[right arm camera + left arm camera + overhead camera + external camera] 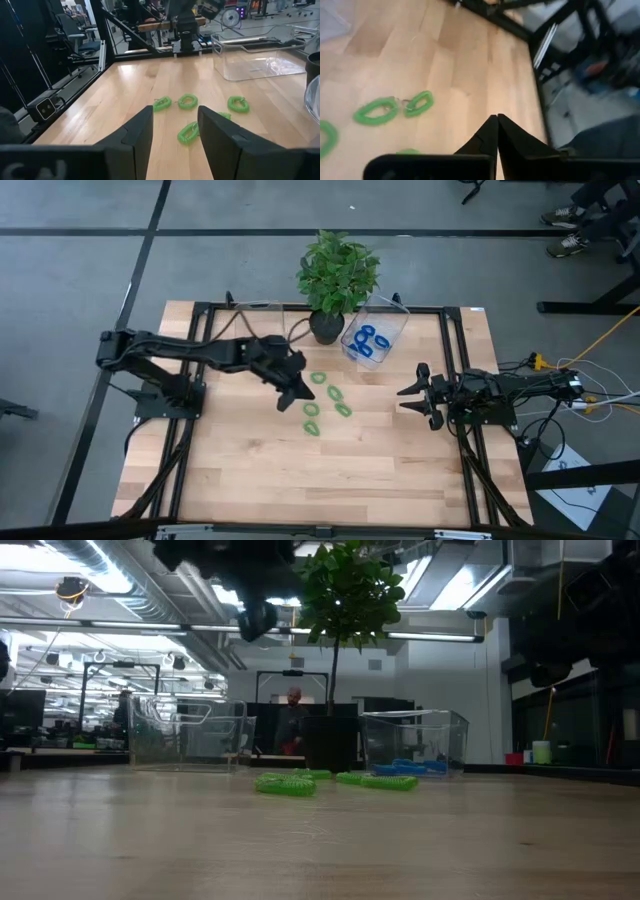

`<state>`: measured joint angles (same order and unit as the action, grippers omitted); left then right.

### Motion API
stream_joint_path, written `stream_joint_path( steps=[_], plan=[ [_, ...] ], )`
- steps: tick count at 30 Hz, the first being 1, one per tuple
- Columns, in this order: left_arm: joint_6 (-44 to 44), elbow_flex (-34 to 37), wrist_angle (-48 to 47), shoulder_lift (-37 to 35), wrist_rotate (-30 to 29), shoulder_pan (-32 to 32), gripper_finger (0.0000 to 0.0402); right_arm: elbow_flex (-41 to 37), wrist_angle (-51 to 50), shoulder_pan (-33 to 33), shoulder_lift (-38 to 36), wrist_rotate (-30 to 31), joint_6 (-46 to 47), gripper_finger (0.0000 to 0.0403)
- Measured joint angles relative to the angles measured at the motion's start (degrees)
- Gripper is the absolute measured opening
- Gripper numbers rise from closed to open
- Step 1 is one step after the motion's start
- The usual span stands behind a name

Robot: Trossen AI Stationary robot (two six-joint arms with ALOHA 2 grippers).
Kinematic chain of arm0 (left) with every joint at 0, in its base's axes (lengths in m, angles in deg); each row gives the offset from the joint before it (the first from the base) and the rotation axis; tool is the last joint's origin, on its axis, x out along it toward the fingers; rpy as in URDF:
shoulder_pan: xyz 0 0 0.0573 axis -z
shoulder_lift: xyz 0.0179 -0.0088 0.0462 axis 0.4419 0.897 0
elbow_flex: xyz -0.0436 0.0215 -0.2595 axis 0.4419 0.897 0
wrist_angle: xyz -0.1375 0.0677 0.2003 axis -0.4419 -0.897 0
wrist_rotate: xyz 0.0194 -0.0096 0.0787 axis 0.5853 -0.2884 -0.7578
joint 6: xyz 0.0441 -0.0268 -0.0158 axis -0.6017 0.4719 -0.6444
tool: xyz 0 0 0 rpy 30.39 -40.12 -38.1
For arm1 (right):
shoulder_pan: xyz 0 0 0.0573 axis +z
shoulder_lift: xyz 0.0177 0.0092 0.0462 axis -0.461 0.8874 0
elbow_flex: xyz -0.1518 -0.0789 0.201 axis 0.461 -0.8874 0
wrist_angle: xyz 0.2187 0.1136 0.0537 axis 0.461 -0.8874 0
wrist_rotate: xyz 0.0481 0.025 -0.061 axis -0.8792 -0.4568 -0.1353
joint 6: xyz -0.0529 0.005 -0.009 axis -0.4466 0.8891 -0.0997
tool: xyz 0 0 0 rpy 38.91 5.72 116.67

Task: Sort spring keychains
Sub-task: Put the green spring keychain into the left transparent bin

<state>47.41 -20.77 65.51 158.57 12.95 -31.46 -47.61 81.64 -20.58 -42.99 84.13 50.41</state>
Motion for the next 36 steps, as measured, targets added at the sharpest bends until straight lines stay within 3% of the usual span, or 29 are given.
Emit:
stream_joint_path(
  steps=[4, 12, 22, 28, 36],
  plan=[
    [-9.6, -4.5, -6.4, 4.4, -1.9, 0.4, 0.0003, 0.0, 0.0, 0.0, 0.0, 0.0, -0.1, 0.0154],
    [-26.3, -10.4, -17.3, 10.7, -20.4, 2.4, 0.0003, 0.0, 0.0, 0.0, 0.0, 0.0, 0.0, 0.0154],
    [-27.7, -11.3, -17.9, 15.5, -16.9, 3.9, 0.0003, 0.0, 0.0, 0.0, 0.0, 0.0, 0.0, 0.0154],
    [-31.0, -11.3, -20.7, 18.4, -26.8, 6.2, 0.0004, 0.0, 0.0, 0.0, 0.0, 0.0, 0.1, 0.0154],
    [-33.5, -11.2, -22.7, 18.7, -30.2, 9.3, 0.0004, 0.0, 0.0, 0.0, 0.0, 0.0, 0.1, 0.0154]
  ],
)
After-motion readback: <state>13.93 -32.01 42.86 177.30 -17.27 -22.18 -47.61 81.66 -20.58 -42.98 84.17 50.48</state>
